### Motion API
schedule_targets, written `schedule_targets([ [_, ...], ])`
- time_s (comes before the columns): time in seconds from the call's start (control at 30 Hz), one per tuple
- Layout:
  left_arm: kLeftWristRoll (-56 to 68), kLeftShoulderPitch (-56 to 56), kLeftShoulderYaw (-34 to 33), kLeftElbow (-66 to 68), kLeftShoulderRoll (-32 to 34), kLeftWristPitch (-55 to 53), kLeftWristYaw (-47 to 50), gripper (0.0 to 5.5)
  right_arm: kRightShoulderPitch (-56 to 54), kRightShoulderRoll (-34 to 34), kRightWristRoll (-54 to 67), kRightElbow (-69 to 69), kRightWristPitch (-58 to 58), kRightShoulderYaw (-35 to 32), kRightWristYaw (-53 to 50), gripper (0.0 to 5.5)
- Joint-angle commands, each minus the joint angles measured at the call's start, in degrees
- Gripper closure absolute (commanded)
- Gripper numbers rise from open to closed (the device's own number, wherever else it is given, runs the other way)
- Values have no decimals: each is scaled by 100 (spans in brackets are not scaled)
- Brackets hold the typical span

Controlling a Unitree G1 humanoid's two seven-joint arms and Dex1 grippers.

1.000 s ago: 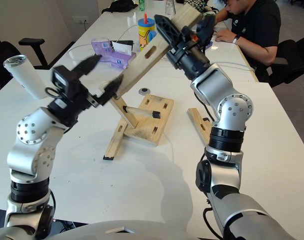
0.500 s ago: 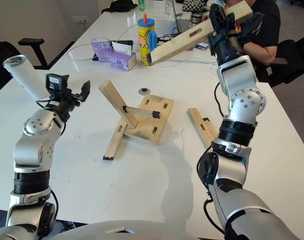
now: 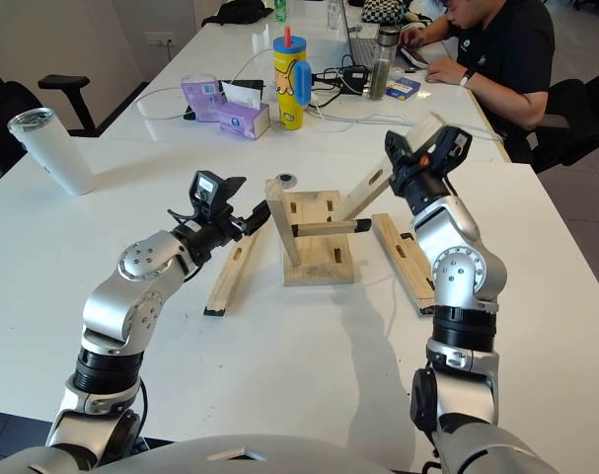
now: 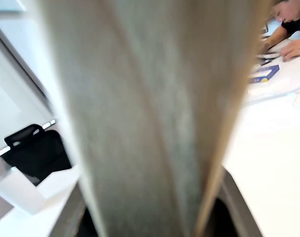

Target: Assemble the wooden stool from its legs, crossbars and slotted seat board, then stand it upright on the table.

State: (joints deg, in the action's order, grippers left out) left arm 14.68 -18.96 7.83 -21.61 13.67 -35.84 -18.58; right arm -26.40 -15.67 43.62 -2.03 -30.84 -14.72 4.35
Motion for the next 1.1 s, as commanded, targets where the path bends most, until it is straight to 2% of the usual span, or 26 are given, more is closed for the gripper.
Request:
schedule_targets([
  [0.03,179,126,-130,-246,-221,-84,136,189,417,33,-313,-202,-45,174,108,449],
  [0.2,29,258,-427,-145,-181,-59,420,189,860,39,-586,-558,89,82,4,449],
  [0.5,25,442,-637,-152,-100,-40,512,189,744,-157,461,-863,-313,-727,270,449],
  [0.73,91,239,-883,-125,-175,31,614,189,1079,-83,459,-866,-492,-560,565,449],
  [1.1,120,69,-975,-66,-131,31,565,189,1063,45,-207,-448,148,-351,659,449],
])
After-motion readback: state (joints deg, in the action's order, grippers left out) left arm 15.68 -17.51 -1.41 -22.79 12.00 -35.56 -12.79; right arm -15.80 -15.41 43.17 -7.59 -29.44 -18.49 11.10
